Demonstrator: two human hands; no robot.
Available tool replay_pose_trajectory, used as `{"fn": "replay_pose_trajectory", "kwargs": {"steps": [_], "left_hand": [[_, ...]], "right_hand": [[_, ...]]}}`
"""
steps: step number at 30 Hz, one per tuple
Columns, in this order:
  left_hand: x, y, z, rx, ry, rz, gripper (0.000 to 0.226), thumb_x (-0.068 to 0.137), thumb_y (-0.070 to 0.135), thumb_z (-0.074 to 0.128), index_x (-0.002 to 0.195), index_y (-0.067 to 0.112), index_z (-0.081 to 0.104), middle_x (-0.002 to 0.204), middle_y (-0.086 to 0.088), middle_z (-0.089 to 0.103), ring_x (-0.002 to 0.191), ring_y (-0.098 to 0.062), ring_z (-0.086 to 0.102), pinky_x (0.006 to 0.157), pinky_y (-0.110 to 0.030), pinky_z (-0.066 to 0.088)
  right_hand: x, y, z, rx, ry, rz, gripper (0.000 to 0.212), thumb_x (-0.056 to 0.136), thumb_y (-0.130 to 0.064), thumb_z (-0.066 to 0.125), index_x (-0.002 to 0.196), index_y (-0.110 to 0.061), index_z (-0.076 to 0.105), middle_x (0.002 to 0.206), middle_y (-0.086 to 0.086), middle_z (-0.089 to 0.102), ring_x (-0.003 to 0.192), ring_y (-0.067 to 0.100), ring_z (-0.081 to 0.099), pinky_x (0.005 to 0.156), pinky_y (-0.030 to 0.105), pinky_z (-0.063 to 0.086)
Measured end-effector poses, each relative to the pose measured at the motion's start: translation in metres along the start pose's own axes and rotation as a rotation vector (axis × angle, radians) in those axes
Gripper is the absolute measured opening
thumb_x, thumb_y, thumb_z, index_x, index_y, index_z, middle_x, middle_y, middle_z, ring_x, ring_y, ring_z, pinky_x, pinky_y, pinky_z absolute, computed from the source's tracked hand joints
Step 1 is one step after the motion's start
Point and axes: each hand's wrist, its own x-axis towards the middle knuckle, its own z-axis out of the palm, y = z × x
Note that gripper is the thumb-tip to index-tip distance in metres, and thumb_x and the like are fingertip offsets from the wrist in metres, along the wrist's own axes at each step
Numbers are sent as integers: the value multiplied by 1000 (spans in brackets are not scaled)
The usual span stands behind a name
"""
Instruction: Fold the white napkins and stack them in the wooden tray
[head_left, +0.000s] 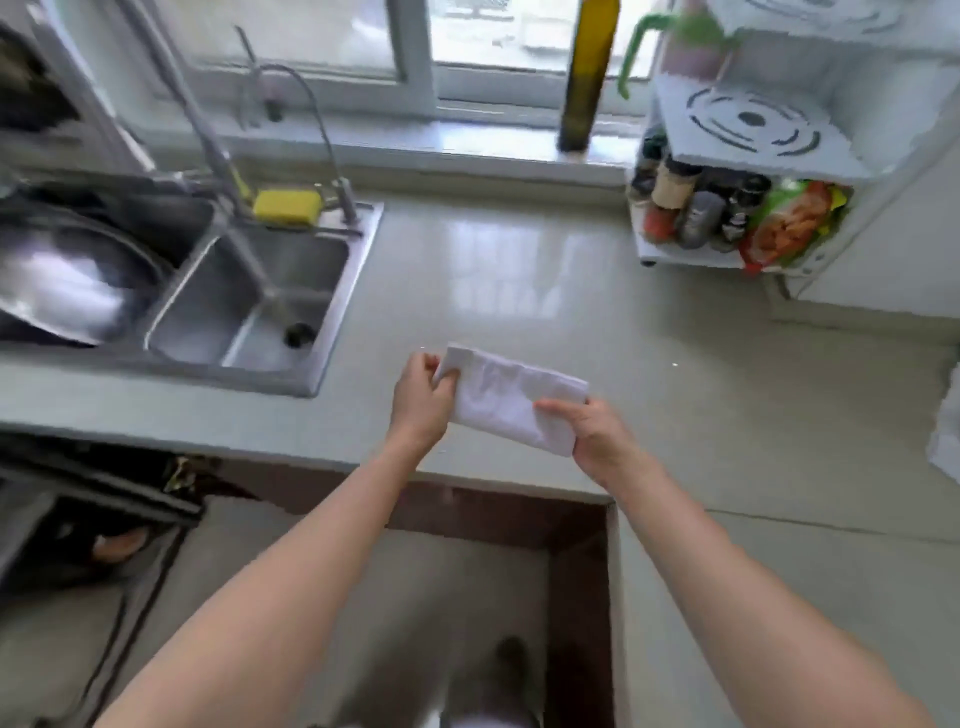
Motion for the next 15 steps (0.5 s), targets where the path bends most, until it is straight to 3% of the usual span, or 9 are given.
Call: {"fn": "replay_pose_trajectory", "kwargs": {"steps": [6,10,15], "left_hand": [[-69,-107,-206,-71,449,-187,9,96,17,53,99,10,49,92,-2,55,83,-18,50,62,-25,34],[-162,-193,-347,-96,711,-385,17,97,19,47,108,6,51,101,-2,56,88,-18,52,69,-28,37],[-285,-281,-494,-79,1017,-564,21,98,17,46,115,6,52,104,-1,53,92,-16,49,76,-27,35]], "right_hand": [[-25,45,227,-310,-345,-38,22,81,2,65,103,-1,66,93,14,67,81,29,65,74,38,55],[-96,123,386,-546,-539,-112,17,85,-6,62,101,-5,66,101,13,69,93,30,65,83,44,54],[-208,231,543,-768,-723,-198,3,89,-7,59,92,-8,61,95,11,65,88,26,61,80,39,52]]}}
